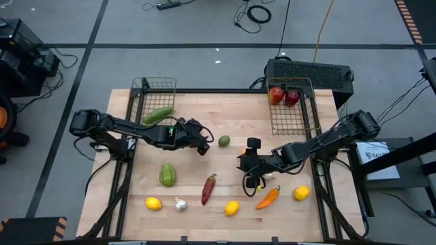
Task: Sort produce into baskets
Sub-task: Put the orange papaya into the left wire basket
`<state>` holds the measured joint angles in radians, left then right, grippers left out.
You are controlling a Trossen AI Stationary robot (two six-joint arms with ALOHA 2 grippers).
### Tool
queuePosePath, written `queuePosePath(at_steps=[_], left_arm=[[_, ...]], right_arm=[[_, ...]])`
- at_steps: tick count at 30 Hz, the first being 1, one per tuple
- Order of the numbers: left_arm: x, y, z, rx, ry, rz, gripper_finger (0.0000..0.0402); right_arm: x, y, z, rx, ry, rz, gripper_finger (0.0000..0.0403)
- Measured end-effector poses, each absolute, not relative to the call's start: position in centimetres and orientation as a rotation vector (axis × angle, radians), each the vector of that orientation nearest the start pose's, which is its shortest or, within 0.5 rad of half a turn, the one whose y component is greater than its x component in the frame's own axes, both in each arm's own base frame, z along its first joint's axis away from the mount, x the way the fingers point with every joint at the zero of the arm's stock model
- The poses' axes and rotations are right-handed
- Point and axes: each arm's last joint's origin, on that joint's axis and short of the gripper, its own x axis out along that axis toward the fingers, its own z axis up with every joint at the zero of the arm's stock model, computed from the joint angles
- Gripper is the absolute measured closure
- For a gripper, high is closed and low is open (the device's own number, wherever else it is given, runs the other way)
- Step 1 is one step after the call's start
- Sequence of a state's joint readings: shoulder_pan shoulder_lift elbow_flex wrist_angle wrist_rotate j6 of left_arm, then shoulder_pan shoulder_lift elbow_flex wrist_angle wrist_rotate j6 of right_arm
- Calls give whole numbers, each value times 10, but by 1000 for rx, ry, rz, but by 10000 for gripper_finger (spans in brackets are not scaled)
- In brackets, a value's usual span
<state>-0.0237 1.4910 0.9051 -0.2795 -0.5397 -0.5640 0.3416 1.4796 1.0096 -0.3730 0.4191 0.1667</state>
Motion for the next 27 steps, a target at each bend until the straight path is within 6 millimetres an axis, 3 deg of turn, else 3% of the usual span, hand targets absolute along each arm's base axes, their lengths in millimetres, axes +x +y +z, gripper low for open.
queuePosePath(at_steps=[10, 18, 27], left_arm=[[301, 1, 197, -322, 673, 766, 8], [303, -8, 183, -244, 644, 881, 10], [305, -5, 156, -200, 749, 933, 10]], right_arm=[[292, 87, 239, -168, 769, -143, 232], [292, 87, 239, -175, 770, -139, 232], [292, 87, 239, -169, 768, -140, 232]])
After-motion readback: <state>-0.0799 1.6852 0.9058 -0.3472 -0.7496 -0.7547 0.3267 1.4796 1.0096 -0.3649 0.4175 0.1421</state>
